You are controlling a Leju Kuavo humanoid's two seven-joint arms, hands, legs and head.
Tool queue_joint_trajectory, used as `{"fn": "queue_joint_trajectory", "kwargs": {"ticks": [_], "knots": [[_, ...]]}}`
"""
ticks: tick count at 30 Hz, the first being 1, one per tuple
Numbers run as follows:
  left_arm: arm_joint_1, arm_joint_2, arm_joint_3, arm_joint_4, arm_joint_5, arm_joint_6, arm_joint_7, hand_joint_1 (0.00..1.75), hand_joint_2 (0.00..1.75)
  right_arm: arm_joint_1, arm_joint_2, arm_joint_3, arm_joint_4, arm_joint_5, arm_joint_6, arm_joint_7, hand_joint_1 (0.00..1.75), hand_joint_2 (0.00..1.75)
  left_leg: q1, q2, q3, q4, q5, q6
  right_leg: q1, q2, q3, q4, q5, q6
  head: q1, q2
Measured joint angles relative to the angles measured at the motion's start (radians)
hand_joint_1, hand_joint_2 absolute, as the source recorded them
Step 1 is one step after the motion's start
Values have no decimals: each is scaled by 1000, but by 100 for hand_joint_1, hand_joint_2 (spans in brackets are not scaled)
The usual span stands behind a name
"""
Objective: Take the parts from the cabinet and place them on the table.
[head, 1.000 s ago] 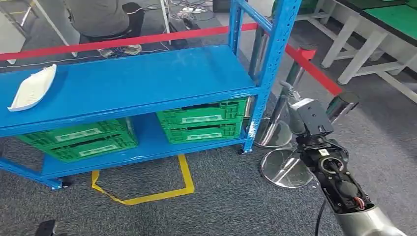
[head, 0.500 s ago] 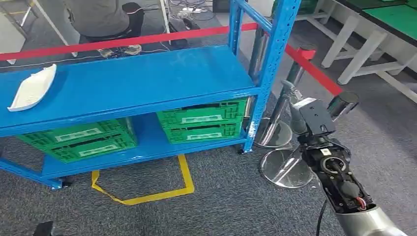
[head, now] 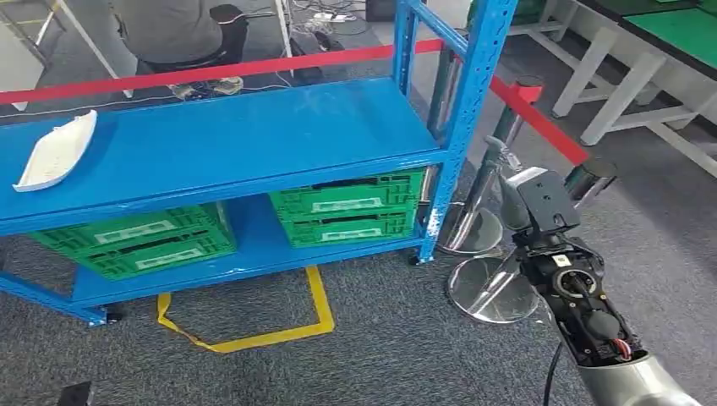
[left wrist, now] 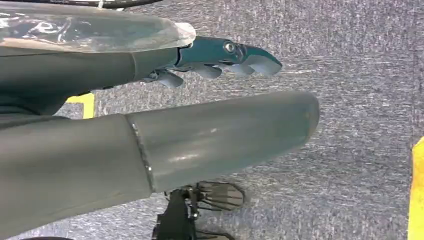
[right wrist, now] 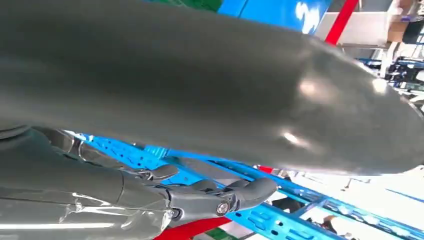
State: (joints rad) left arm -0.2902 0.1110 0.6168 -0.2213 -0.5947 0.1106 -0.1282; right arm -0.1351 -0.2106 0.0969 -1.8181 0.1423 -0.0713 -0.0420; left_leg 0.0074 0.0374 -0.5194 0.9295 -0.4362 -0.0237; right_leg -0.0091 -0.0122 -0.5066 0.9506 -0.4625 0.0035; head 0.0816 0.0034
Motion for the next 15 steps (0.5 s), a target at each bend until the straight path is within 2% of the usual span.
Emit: {"fn": "queue_joint_trajectory", "kwargs": {"ticks": [15], "knots": [[1,0,0,0,-7,-16,-1,0,0,-1,0,0,0,-4,0,-6,0,0,0,0,0,0,0,0,0,0,0,0,0,0,0,0]]}}
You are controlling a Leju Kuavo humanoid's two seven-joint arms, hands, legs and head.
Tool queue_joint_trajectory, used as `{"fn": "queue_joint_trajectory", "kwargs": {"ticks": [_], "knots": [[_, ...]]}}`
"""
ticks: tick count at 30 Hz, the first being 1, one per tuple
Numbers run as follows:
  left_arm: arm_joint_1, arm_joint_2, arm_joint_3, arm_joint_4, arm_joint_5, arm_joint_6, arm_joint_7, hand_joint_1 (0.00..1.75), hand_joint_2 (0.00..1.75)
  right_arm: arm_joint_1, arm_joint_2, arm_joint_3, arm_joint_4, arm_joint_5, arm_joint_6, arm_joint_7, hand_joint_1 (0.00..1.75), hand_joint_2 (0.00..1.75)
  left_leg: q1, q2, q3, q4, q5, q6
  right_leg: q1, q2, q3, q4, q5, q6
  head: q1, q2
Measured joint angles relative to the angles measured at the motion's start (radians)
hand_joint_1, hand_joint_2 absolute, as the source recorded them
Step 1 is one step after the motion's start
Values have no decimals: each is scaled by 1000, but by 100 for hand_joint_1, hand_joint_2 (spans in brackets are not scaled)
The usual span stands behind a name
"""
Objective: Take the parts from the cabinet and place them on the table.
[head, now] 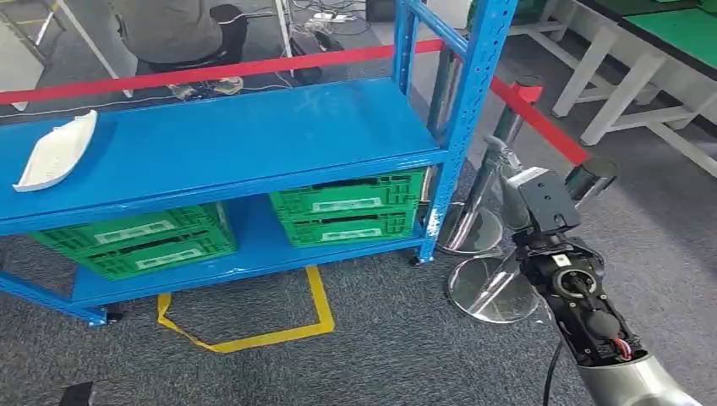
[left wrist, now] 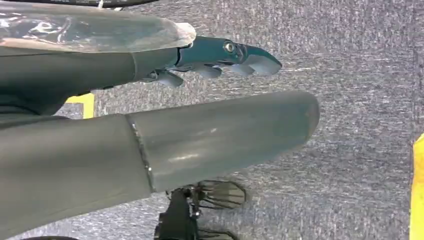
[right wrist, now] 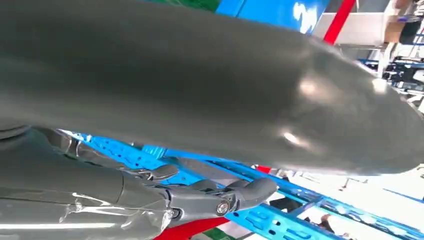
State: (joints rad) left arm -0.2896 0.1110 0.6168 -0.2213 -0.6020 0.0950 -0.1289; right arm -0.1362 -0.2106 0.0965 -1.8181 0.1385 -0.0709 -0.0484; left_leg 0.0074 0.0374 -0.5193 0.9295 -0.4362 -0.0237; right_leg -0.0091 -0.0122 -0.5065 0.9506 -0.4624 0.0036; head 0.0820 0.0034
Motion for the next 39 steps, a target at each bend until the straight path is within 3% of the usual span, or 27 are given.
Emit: {"fn": "queue_joint_trajectory", "kwargs": {"ticks": [39], "knots": [[-3,2,0,0,4,-24,0,0,0,6,0,-1,-32,16,-23,1,0,0,0,0,0,0,0,0,0,0,0,0,0,0,0,0]]}}
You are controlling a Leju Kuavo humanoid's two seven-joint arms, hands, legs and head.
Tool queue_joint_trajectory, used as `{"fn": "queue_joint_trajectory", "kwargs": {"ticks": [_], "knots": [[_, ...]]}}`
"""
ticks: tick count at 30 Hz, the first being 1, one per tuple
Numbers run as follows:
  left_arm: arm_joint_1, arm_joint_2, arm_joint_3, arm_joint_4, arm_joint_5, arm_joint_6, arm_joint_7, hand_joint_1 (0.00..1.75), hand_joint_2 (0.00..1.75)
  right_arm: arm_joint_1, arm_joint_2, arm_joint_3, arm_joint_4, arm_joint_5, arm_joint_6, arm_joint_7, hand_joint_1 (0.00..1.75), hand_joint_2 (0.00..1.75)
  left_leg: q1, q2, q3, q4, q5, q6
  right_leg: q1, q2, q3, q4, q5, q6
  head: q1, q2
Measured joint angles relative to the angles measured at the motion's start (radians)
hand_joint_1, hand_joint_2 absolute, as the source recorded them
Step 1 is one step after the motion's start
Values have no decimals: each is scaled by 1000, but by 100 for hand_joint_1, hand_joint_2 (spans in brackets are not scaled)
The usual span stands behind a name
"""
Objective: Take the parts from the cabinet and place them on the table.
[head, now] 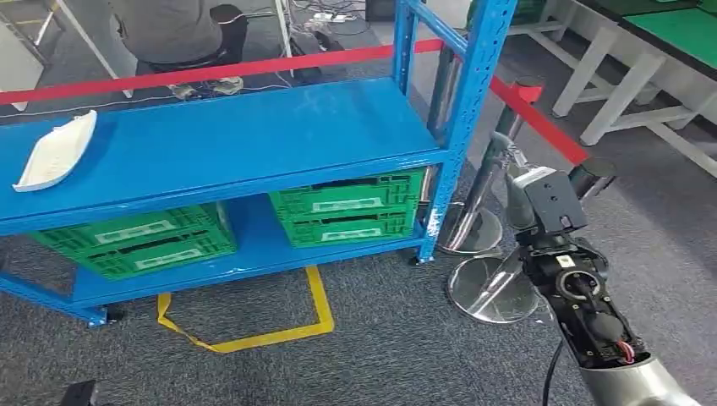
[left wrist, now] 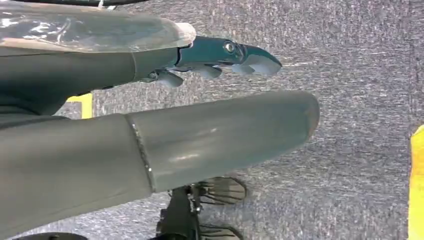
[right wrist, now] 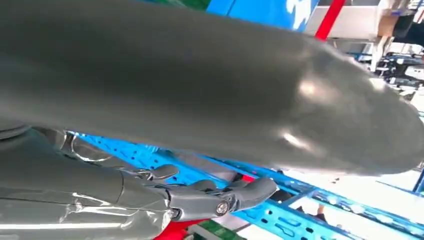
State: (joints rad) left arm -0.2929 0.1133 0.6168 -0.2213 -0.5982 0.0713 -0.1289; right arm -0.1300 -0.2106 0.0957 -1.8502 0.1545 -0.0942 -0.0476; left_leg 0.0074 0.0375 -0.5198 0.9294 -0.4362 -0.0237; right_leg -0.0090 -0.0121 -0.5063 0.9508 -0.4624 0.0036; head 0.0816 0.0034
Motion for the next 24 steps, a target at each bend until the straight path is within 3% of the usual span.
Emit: {"fn": "queue_joint_trajectory", "kwargs": {"ticks": [5,10,24], "knots": [[12,32,6,0,63,-40,-12,0,0,-82,13,38,39,23,-18,-10,0,0,0,1,-1,0,1,-1,1,0,-1,0,1,-1,0,0],[40,50,20,0,86,-43,-17,0,0,-139,30,61,124,16,-22,-62,0,0,1,-2,-2,0,2,-1,1,-2,-1,0,1,0,0,0],[49,58,44,0,98,-56,-13,0,0,-177,32,64,212,8,-13,-79,0,0,0,-2,-2,0,2,-1,0,-2,-2,0,2,0,0,0]]}}
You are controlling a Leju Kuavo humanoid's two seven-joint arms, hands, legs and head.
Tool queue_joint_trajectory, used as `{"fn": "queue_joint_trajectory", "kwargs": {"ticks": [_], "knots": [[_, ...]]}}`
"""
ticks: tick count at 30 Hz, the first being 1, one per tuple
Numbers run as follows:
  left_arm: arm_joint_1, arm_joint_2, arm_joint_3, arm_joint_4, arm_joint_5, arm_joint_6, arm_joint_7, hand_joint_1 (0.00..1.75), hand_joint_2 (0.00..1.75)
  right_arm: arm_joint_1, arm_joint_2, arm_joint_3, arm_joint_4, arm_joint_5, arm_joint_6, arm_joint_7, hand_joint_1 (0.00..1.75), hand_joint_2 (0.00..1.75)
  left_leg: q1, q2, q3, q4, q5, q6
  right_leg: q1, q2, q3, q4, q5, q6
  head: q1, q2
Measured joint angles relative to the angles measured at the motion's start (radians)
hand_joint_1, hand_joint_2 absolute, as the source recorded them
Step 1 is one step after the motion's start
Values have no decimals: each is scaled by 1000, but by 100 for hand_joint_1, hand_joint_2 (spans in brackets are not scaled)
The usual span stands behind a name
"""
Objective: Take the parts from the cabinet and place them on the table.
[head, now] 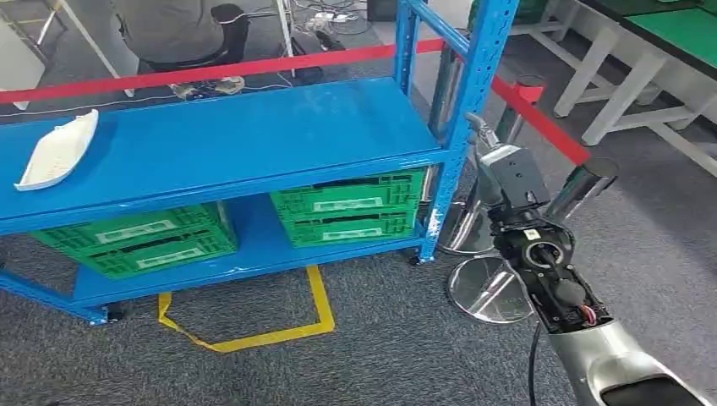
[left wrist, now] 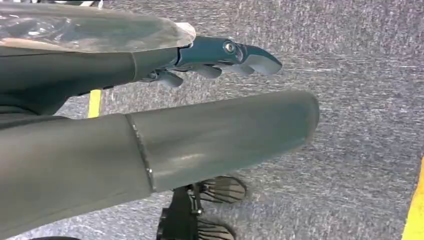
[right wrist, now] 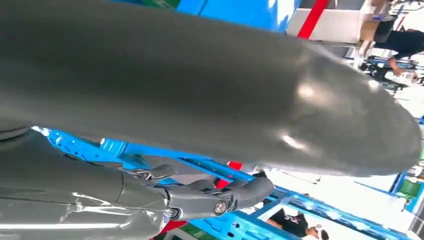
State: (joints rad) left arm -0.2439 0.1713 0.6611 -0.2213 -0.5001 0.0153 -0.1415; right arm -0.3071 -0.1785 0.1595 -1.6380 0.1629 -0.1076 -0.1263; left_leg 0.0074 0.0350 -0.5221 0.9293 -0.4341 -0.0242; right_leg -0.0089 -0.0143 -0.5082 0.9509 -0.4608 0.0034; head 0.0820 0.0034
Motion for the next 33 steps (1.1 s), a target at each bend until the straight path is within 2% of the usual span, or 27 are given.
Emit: {"fn": "queue_joint_trajectory", "kwargs": {"ticks": [9,13,16,18,19,20,22,23,24,25,26,27,28,29,30,33], "knots": [[-1,0,9,0,-6,0,4,0,0,0,0,0,16,0,0,2,0,0,0,0,0,0,0,0,0,0,0,0,0,0,0,0],[-2,1,10,0,-9,0,11,0,0,1,0,-1,16,1,0,10,0,0,-1,0,-4,8,-3,5,-2,0,-1,-2,3,5,-2,0],[-3,3,10,0,-11,0,13,0,0,1,0,-1,16,4,0,13,0,0,-2,0,-8,13,-6,11,-3,0,-2,-2,4,9,-3,0],[-6,3,10,0,-13,0,14,0,0,-1,0,-3,14,6,0,16,0,0,-2,1,-5,0,-1,21,-1,-1,3,-12,7,18,-4,0],[-6,2,10,0,-13,1,14,0,0,-2,0,-7,13,8,1,16,0,0,11,4,6,-17,7,26,-4,1,0,-3,1,21,-2,0],[-9,1,10,0,-13,2,14,0,0,-4,0,-7,13,8,1,16,0,0,11,4,9,-22,8,27,-3,6,-20,34,-22,25,0,0],[-10,-1,10,0,-13,2,14,0,0,-2,0,-9,14,8,1,19,0,0,11,5,10,-21,6,30,-5,9,-108,203,-97,31,8,0],[-10,-3,10,0,-13,1,14,0,0,2,0,-10,14,8,1,19,0,0,11,5,10,-21,5,30,-5,10,-151,282,-119,33,8,0],[-10,-4,10,0,-13,2,14,0,0,5,0,-10,14,8,1,19,0,0,11,5,11,-21,4,30,-7,10,-179,326,-119,36,10,0],[-9,-5,10,1,-13,2,14,0,0,7,0,-11,14,8,1,19,0,0,13,4,15,-20,0,27,-11,9,-181,314,-94,38,10,0],[-9,-7,10,2,-13,2,14,0,0,7,0,-13,14,8,1,19,0,0,16,4,20,-19,-5,22,-15,9,-157,252,-44,41,10,0],[-9,-8,10,2,-13,2,14,0,0,7,0,-14,14,8,1,19,0,0,20,2,26,-16,-10,16,-19,8,-122,171,6,44,10,0],[-10,-9,10,3,-13,1,14,0,0,6,0,-14,14,8,1,19,0,0,22,2,32,-10,-19,9,-24,2,-77,66,60,49,12,0],[-10,-6,10,3,-13,2,14,0,0,5,0,-14,15,8,2,19,0,0,17,1,32,-7,-25,0,-19,-1,-59,37,36,53,14,0],[-13,-7,10,3,-13,2,16,0,0,0,0,-14,14,9,3,20,0,0,14,2,26,3,-30,-9,-17,3,-41,13,23,35,14,0],[-15,-5,11,3,-13,2,17,0,0,5,0,-17,14,10,3,21,0,0,18,9,28,-5,-30,-26,-12,14,-50,24,19,7,3,0]]}}
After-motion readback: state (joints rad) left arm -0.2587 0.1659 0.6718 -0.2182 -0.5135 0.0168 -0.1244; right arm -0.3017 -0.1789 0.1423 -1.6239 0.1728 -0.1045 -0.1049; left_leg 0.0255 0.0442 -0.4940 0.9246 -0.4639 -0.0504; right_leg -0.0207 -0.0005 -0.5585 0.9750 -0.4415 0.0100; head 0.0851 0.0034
